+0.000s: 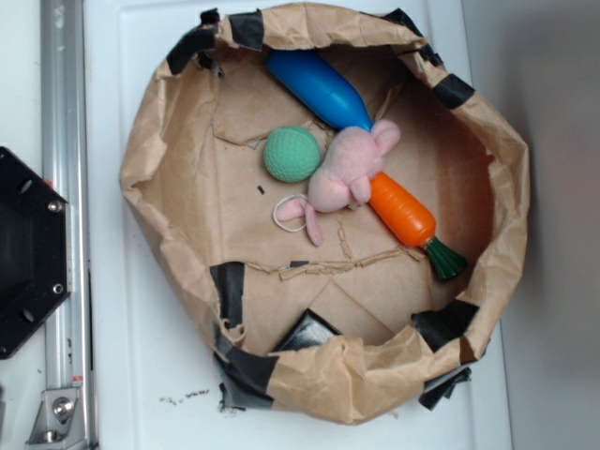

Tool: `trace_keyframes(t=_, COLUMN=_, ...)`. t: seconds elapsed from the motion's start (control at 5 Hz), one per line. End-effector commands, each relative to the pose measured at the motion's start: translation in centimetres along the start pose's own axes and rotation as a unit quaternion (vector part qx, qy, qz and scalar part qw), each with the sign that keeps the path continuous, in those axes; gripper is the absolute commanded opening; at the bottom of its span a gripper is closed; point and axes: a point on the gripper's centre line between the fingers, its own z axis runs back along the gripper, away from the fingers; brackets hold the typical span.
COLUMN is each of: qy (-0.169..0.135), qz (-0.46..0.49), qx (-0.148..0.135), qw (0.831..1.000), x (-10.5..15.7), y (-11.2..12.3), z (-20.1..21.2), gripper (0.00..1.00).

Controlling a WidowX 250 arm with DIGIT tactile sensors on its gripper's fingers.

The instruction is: Grab the black box.

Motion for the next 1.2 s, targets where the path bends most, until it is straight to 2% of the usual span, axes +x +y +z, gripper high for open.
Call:
trace_keyframes(t=0.0, qy=0.0, qz=0.0, qx=0.0, qw=1.0, x=0.0, y=0.0, z=0.0, gripper=1.0)
trace_keyframes(t=0.2, qy=0.026, qz=0.038, qx=-0.02, qw=0.999, x=4.9, y=0.1, z=-1.3, gripper=1.0)
trace_keyframes(t=0.4, qy=0.035, qz=0.095, qx=0.013, qw=0.995, x=8.9, y=0.8, z=-2.8, gripper=1.0)
trace_keyframes(t=0.6, qy=0.035, qz=0.189, qx=0.018, qw=0.981, x=11.5, y=0.3, z=-6.1, gripper=1.0)
trace_keyframes(t=0.8, qy=0.104, qz=0.284, qx=0.017, qw=0.953, x=11.6, y=-0.8, z=-10.6, gripper=1.0)
trace_keyframes(t=1.0, qy=0.119, qz=0.336, qx=0.013, qw=0.934, x=10.9, y=-1.2, z=-12.5, gripper=1.0)
